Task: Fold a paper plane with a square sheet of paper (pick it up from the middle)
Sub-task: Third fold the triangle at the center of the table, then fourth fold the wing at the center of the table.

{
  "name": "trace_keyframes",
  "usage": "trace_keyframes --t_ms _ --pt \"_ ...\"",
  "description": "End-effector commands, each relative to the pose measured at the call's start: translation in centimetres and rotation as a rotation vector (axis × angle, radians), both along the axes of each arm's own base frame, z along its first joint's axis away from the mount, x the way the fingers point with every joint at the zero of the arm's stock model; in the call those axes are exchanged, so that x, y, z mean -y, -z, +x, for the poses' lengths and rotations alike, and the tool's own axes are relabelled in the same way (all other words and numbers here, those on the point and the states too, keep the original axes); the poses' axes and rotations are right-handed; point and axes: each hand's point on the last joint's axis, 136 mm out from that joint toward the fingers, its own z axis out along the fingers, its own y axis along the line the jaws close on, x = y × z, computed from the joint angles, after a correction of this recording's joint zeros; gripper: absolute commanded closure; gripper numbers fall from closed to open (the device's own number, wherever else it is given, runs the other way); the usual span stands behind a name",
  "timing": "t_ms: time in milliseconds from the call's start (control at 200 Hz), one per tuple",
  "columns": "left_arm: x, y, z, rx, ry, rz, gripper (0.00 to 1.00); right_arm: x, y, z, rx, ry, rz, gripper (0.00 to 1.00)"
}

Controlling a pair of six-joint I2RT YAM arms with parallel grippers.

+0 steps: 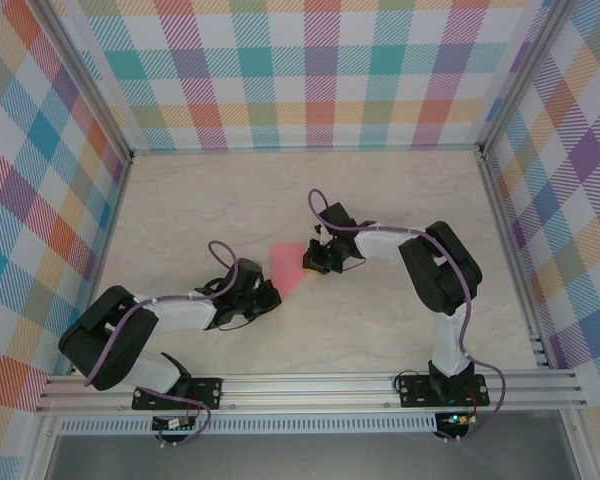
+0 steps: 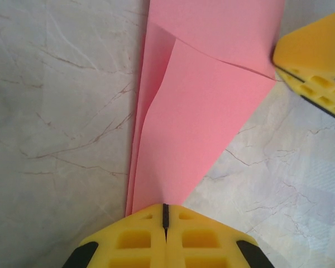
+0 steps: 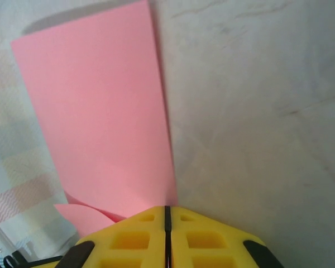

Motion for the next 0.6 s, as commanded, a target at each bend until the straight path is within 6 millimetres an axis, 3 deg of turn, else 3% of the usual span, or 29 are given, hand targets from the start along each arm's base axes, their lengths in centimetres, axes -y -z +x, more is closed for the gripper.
trace_keyframes --t_ms 0,95,245,320,425,595 --pt "-3.2 3.1 -3.3 -0.166 -0.006 0.145 1.0 1.1 -2.1 0.5 0.063 0.016 -0.021 0.89" --pt "-2.3 1.0 -2.2 -0.116 0.012 0.12 1.0 1.4 -3.5 -0.6 0.058 0.028 0.024 0.83" --pt "-0.6 -3.3 0.3 -0.005 0.035 0.073 0.88 1.6 -4.1 -2.8 -0.001 0.046 0.085 0.7" --pt "-0.3 -4.4 1.3 0.032 0.033 0.08 0.84 1.4 -4.2 -3.5 -0.036 0.053 0.108 0.65" --pt "-0.6 -4.5 2.4 0.053 0.007 0.117 0.83 0.9 -4.3 -4.0 -0.077 0.054 0.135 0.62" --pt "-1.6 -2.7 3.7 0.027 -0.049 0.22 0.89 0.1 -3.6 -4.0 -0.118 0.053 0.131 0.61"
